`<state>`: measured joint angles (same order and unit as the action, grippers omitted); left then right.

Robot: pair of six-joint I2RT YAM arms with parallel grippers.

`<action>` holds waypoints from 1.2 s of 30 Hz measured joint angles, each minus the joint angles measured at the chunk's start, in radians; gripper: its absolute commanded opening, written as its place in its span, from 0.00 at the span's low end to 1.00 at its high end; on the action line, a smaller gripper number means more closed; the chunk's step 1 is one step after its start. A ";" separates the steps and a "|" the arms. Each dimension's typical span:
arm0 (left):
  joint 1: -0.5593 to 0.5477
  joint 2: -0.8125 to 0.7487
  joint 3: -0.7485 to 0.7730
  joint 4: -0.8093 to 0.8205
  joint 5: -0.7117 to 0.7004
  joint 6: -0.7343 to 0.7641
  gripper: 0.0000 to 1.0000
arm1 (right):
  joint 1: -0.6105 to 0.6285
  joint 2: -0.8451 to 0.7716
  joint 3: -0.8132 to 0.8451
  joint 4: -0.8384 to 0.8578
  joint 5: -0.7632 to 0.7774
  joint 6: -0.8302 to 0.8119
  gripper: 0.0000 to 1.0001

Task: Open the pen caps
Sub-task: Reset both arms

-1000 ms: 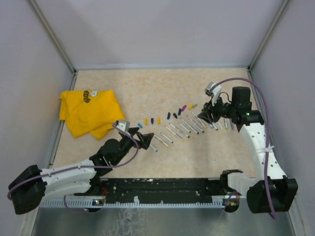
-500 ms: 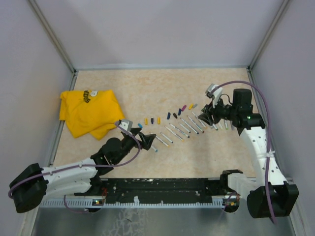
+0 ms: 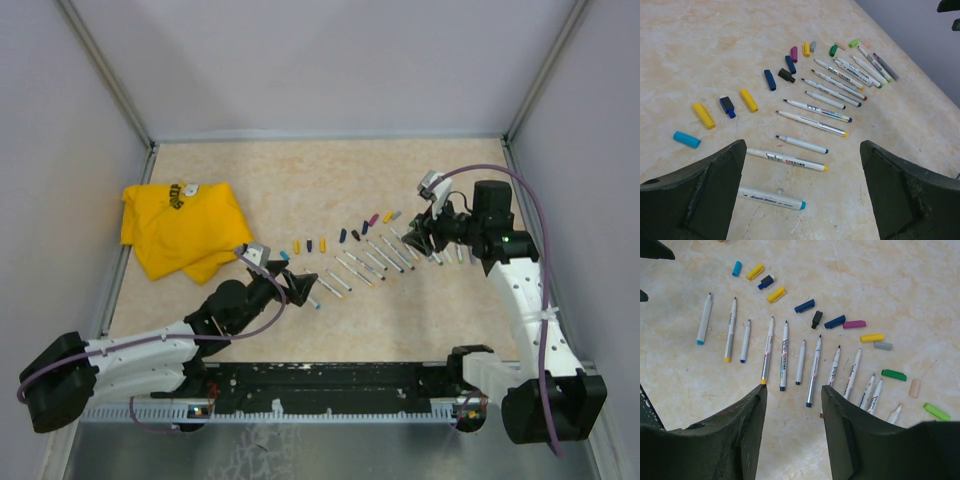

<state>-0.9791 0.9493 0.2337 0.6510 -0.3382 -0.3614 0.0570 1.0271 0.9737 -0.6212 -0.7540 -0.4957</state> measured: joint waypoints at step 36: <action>0.007 0.007 0.013 -0.005 0.017 0.000 1.00 | 0.000 0.000 0.000 -0.003 0.001 -0.002 0.72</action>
<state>-0.9722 0.9562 0.2462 0.6460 -0.3214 -0.3614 0.0570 1.0271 0.9737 -0.6243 -0.7532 -0.4980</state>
